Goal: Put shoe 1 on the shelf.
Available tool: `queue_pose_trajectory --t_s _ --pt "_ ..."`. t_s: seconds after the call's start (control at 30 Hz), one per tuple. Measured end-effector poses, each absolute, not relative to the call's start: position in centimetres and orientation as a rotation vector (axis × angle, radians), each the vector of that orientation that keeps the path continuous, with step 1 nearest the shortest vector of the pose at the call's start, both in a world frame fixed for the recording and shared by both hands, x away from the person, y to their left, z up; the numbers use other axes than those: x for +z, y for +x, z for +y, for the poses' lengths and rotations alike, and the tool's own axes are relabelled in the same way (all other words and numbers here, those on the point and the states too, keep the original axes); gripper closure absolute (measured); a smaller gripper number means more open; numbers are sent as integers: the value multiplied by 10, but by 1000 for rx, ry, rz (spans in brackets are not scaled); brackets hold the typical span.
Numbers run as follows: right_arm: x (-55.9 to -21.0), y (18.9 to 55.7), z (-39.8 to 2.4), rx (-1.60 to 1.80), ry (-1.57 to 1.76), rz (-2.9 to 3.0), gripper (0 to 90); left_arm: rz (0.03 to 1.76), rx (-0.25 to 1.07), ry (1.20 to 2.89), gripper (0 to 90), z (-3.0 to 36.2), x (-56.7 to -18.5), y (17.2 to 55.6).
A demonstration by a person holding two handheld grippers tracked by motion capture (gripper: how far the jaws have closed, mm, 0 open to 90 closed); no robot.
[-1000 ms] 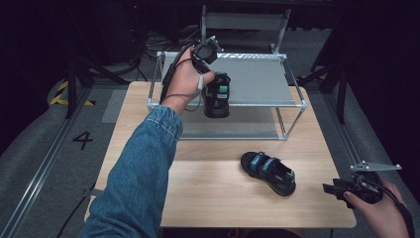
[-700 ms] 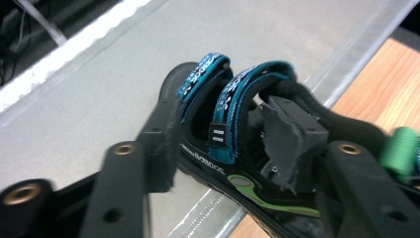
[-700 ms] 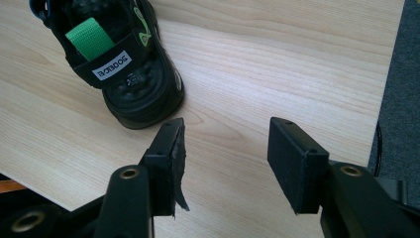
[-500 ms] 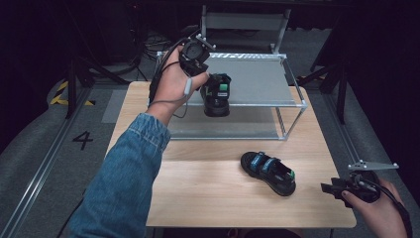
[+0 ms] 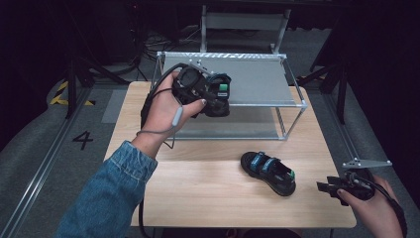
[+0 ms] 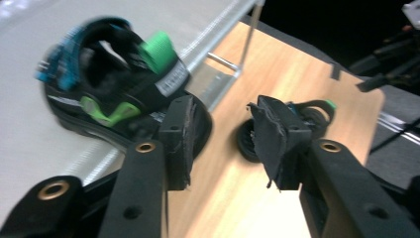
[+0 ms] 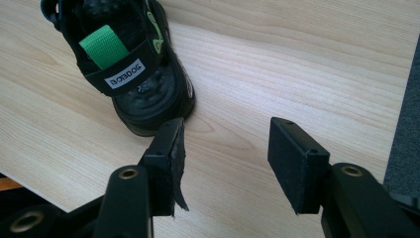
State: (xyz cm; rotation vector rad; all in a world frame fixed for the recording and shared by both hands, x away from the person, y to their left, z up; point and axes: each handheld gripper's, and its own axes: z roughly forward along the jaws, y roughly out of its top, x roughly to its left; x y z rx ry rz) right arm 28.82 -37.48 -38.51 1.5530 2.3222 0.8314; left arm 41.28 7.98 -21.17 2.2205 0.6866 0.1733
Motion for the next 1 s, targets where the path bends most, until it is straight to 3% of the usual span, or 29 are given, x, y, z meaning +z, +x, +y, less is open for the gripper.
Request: queue_pose_trajectory --t_s 0.17,1.0 --pt "-385 288 -376 833 1554 2321 493 708 119 2146 701 83 -226 413" --pt "-389 290 -375 825 1554 2336 492 813 121 2027 895 83 -283 421"
